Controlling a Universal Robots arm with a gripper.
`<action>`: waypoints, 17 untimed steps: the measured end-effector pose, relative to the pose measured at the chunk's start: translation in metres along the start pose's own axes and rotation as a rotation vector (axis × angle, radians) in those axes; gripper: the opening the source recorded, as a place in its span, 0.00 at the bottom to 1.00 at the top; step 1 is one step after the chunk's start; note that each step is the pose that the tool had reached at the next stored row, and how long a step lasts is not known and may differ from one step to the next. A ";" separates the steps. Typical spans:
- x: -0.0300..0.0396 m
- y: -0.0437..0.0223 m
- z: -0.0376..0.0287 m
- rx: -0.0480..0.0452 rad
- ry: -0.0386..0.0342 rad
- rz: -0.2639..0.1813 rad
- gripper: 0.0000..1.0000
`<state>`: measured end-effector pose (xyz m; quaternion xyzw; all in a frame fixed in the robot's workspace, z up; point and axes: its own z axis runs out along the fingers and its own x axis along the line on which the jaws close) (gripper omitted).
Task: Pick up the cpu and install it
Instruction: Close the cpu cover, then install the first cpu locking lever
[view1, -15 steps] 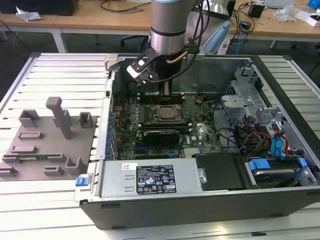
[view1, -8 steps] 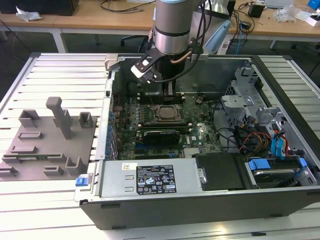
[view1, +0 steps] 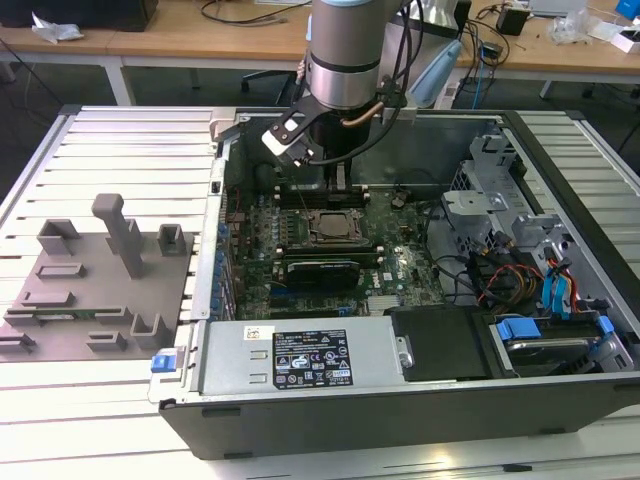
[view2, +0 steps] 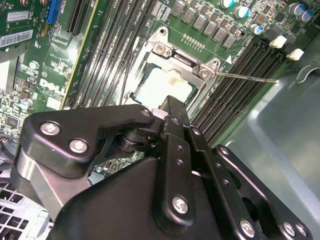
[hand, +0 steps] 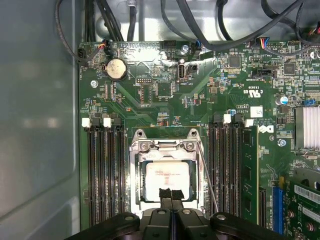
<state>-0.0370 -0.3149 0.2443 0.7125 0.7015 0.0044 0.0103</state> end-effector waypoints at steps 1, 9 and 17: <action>0.0000 0.0000 0.0000 0.0000 -0.0001 0.000 0.11; 0.0000 0.0001 -0.0043 0.0000 -0.0002 0.000 0.11; -0.0001 0.0001 -0.0071 0.0000 -0.0001 0.000 0.11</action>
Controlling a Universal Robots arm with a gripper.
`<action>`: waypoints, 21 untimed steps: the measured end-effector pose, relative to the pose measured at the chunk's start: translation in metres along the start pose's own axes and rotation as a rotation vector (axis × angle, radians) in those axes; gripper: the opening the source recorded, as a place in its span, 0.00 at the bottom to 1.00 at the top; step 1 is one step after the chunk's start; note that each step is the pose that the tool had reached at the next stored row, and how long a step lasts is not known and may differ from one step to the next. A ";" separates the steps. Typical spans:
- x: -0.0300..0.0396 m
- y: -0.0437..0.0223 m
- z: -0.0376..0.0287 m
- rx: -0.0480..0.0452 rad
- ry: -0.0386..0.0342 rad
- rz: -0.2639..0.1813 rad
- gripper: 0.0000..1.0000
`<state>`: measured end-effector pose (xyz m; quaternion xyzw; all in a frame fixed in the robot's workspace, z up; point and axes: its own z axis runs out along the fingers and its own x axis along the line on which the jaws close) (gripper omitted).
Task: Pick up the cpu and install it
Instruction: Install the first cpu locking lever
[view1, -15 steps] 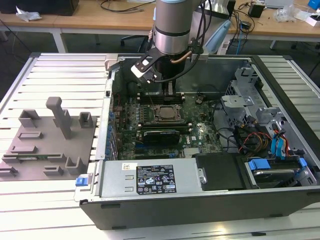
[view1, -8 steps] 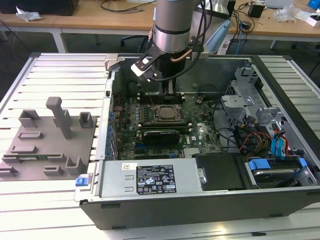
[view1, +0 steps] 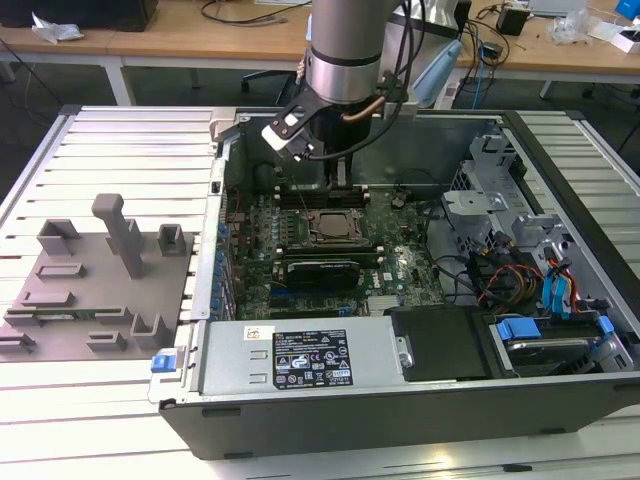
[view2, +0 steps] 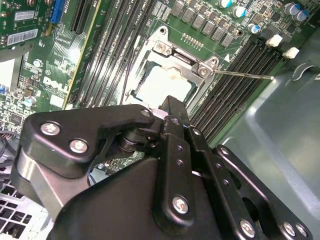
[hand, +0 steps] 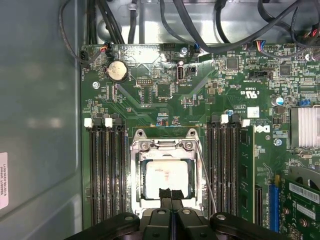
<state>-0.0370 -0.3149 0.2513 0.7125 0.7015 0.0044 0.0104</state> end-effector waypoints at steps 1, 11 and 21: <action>0.0000 0.0000 -0.0005 0.0000 0.0000 0.000 0.11; 0.0000 0.0001 -0.0043 0.0000 0.0000 0.000 0.11; 0.0000 0.0001 -0.0040 -0.0022 0.0056 -0.272 0.11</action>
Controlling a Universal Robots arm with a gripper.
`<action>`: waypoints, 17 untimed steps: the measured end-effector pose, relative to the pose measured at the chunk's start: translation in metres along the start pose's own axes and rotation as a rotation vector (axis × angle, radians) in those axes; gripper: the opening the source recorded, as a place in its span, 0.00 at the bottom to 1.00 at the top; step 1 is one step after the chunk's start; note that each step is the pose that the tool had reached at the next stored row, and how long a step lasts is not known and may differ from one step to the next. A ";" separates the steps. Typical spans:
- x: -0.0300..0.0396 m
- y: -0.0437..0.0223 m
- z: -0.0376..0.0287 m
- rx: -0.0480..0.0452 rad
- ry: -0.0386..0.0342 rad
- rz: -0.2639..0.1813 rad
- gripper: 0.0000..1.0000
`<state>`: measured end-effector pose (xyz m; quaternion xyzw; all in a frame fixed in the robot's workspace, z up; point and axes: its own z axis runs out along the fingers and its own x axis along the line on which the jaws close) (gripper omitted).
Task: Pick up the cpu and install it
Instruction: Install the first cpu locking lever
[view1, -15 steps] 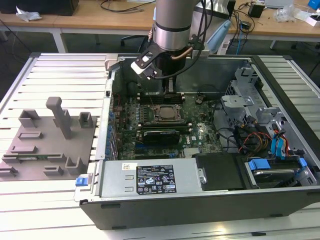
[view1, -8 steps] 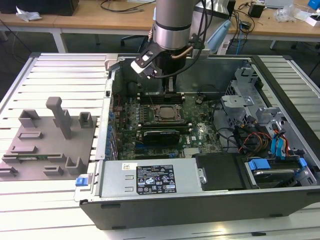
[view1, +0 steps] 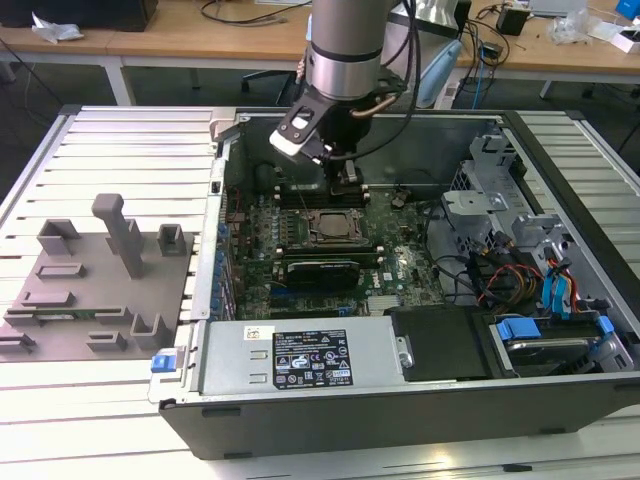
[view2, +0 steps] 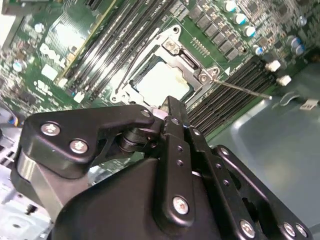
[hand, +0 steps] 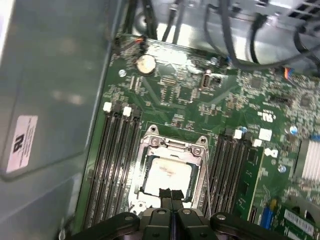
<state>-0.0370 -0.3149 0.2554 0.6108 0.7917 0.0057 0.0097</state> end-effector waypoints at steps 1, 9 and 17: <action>0.0000 0.0000 0.0001 -0.0003 0.0007 -0.033 0.11; 0.0000 0.0000 0.0008 -0.0018 0.0042 -0.201 0.11; 0.0000 0.0000 0.0016 -0.0034 0.0085 -0.408 0.11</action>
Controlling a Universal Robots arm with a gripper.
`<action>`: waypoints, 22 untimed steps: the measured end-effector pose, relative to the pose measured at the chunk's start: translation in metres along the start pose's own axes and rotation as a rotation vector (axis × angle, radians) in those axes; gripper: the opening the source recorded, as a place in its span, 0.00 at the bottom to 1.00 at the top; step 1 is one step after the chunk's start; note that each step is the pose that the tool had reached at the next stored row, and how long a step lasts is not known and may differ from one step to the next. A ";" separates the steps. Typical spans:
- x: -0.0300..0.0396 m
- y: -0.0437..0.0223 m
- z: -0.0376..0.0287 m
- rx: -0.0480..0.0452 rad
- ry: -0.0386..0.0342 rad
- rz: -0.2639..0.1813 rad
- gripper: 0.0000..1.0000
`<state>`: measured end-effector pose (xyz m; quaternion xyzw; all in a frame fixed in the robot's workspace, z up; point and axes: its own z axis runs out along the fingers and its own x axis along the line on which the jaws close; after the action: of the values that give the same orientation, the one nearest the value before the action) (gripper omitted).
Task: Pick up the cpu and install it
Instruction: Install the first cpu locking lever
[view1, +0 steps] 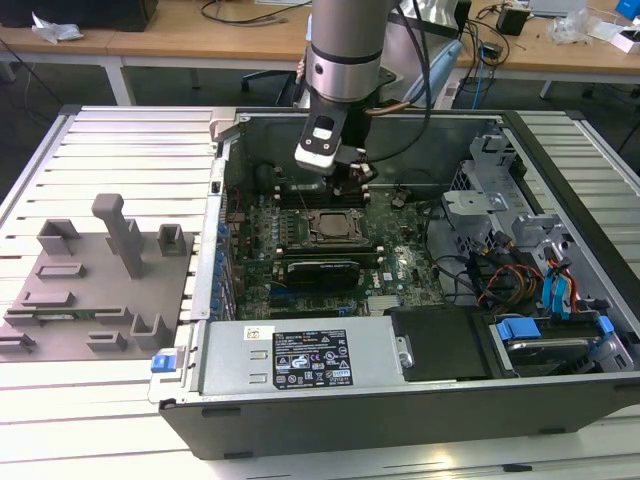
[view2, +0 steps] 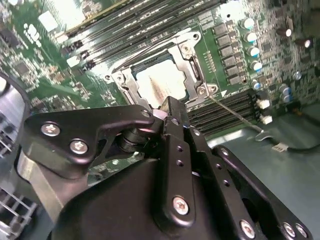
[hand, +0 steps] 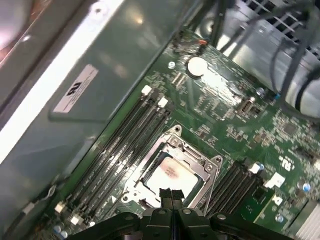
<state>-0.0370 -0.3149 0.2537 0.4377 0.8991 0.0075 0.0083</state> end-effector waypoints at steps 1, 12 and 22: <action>0.0000 0.0000 0.0001 -0.0001 0.0004 -0.019 0.11; 0.0000 0.0000 0.0010 -0.0023 0.0057 -0.270 0.11; 0.0000 0.0000 0.0018 -0.0043 0.0106 -0.509 0.11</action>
<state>-0.0370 -0.3149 0.2519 0.1972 0.9803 0.0094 0.0062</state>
